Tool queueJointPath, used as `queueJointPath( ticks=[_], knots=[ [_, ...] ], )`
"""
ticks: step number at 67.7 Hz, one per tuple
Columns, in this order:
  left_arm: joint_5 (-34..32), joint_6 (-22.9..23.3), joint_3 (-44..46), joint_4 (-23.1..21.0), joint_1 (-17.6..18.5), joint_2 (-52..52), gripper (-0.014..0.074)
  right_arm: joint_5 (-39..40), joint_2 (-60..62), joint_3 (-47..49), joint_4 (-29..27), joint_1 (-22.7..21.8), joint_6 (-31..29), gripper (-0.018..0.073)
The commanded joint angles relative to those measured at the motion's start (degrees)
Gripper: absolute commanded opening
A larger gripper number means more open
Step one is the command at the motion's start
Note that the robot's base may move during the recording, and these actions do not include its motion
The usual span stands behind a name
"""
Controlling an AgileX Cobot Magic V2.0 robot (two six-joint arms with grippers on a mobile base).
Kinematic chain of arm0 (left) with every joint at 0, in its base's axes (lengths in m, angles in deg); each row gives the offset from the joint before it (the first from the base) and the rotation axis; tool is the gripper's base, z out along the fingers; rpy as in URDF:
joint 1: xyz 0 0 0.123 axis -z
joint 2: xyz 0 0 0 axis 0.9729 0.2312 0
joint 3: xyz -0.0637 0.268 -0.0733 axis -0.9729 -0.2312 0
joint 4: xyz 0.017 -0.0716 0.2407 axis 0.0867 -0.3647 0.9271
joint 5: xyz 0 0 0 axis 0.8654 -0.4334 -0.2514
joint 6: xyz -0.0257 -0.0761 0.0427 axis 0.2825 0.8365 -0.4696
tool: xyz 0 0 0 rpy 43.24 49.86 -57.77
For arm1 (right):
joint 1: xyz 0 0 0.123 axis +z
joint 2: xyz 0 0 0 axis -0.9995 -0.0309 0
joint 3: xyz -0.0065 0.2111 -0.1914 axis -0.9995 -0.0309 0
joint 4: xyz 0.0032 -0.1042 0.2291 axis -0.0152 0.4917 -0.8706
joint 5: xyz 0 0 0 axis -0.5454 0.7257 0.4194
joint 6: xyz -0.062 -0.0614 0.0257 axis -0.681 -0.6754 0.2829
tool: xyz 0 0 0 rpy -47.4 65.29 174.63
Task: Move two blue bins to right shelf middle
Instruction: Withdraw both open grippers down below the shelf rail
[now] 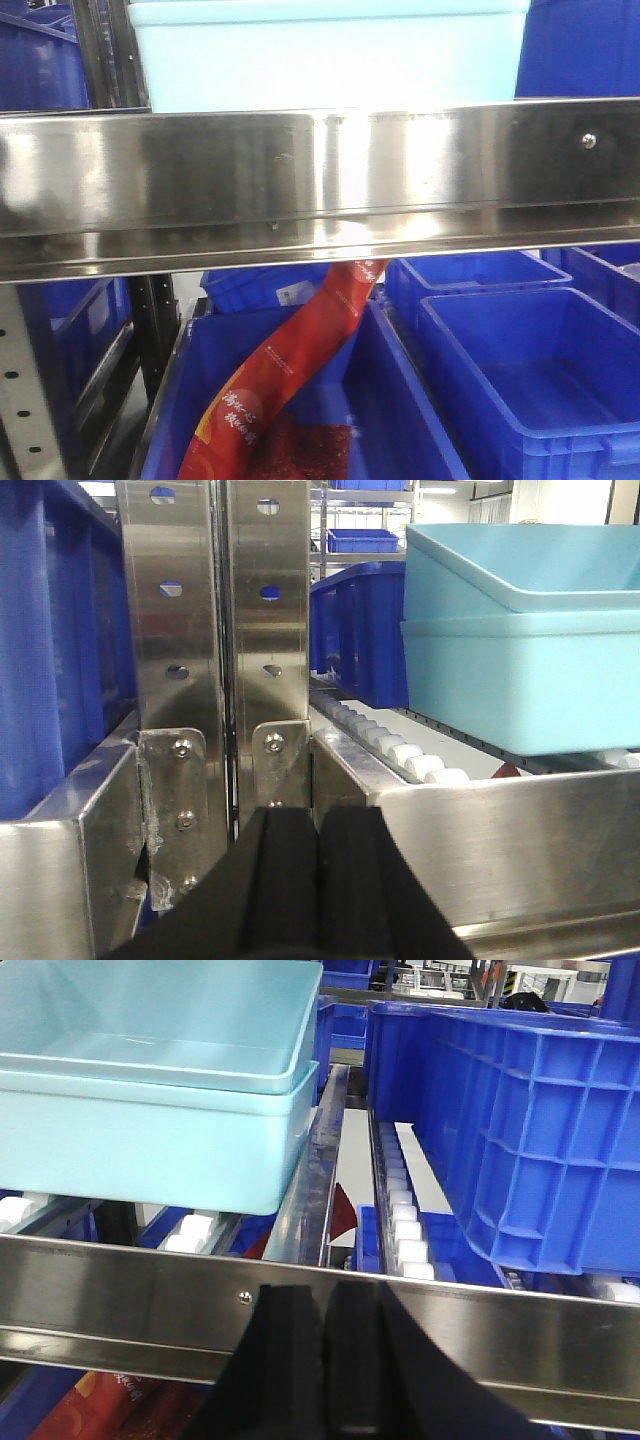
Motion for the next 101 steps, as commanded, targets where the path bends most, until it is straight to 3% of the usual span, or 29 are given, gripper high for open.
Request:
queueJointPath(
  ticks=[1, 29, 36, 42, 50, 66, 81, 90, 101],
  knots=[
    [-1.14, -0.08, 0.06, 0.00, -0.10, -0.34, -0.0111, 1.26, 0.35, -0.14, 0.80, -0.08, -0.24, -0.0161],
    [-1.14, -0.08, 0.06, 0.00, -0.10, -0.34, -0.0111, 1.26, 0.35, -0.14, 0.80, -0.08, -0.24, -0.0161],
    [-1.14, -0.08, 0.06, 0.00, -0.10, -0.34, -0.0111, 2.20, 0.35, -0.14, -2.35, -0.89, -0.24, -0.0161],
    [-1.14, -0.08, 0.06, 0.00, -0.10, -0.34, -0.0111, 2.24, 0.35, -0.44, -6.56, -4.38, -3.47, -0.0161],
    [-1.14, -0.08, 0.06, 0.00, -0.10, -0.34, -0.0111, 4.84, 0.35, -2.58, -14.95, -13.08, -11.45, -0.0161],
    [-1.14, -0.08, 0.06, 0.00, -0.10, -0.34, -0.0111, 12.42, 6.00, -12.35, -15.26, -22.65, -11.44, -0.0161],
    [-1.14, -0.08, 0.06, 0.00, -0.10, -0.34, -0.0111, 16.59, 14.62, -22.42, -15.37, -23.29, -11.44, -0.0161],
    [-1.14, -0.08, 0.06, 0.00, -0.10, -0.34, -0.0111, 23.68, 14.94, -25.62, -15.68, -23.29, -11.44, -0.0161],
    [-1.14, -0.08, 0.06, 0.00, -0.10, -0.34, -0.0111, 21.81, 14.94, -25.62, -15.68, -23.29, -11.44, -0.0161]
  ],
)
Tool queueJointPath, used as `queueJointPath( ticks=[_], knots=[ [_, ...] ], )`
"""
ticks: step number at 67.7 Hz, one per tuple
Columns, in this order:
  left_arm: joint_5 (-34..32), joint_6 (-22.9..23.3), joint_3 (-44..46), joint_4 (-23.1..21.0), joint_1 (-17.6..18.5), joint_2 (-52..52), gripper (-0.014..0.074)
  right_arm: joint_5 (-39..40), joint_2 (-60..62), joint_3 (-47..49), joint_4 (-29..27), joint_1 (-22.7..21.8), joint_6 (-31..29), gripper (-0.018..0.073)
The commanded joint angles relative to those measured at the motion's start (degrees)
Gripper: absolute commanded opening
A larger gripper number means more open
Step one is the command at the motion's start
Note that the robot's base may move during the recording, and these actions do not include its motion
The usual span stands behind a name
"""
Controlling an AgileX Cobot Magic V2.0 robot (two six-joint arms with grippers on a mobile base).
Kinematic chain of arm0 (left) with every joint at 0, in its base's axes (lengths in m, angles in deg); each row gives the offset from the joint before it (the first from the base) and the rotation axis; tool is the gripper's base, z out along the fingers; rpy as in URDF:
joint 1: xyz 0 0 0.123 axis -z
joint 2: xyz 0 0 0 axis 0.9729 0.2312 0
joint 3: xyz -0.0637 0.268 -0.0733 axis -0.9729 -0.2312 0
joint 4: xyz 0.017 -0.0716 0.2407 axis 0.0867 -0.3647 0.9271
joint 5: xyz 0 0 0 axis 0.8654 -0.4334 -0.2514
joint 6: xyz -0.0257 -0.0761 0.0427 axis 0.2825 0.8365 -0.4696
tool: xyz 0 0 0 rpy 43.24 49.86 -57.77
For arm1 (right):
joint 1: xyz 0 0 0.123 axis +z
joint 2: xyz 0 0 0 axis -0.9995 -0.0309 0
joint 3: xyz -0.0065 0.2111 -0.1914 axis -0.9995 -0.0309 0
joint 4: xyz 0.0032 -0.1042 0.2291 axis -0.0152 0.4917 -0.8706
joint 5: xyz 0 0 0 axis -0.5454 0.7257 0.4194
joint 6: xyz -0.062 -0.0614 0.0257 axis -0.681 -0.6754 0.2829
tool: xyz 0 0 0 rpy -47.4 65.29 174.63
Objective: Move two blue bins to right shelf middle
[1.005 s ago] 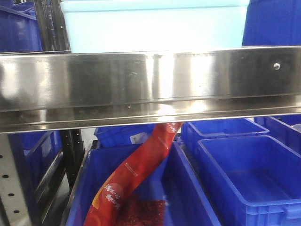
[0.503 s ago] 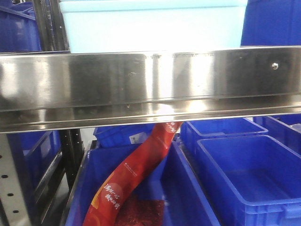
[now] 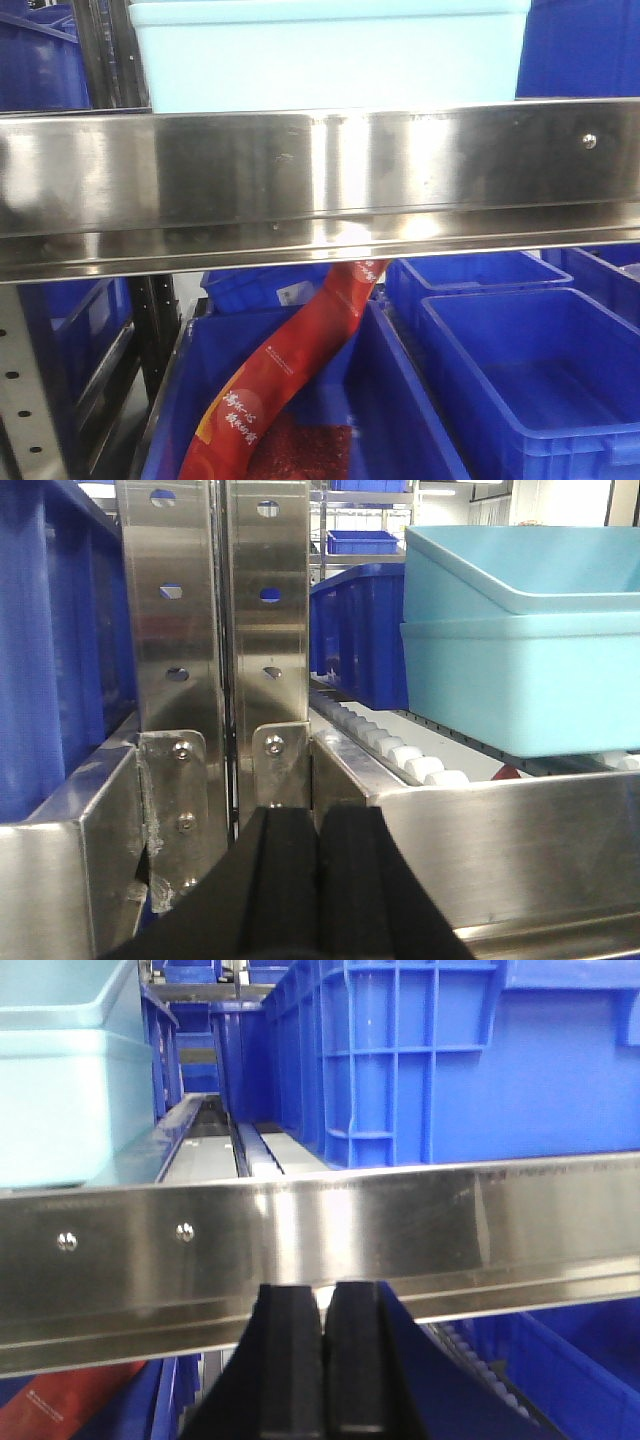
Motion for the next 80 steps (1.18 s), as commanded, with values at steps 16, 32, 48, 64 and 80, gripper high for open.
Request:
queueJointPath(
  ticks=[16, 32, 48, 64, 80],
  knots=[
    [-1.14, -0.08, 0.06, 0.00, -0.10, -0.24, -0.0111, 1.71, 0.48, -0.18, -0.08, -0.24, -0.32, -0.0161],
    [-1.14, -0.08, 0.06, 0.00, -0.10, -0.24, -0.0111, 1.71, 0.48, -0.18, -0.08, -0.24, -0.32, -0.0161],
    [-1.14, -0.08, 0.06, 0.00, -0.10, -0.24, -0.0111, 1.71, 0.48, -0.18, -0.08, -0.24, -0.32, -0.0161],
    [-1.14, -0.08, 0.06, 0.00, -0.10, -0.24, -0.0111, 1.71, 0.48, -0.18, -0.08, -0.24, -0.32, -0.0161],
    [-1.14, -0.08, 0.06, 0.00, -0.10, -0.24, -0.0111, 1.71, 0.48, -0.18, -0.08, -0.24, -0.32, -0.0161]
  ],
)
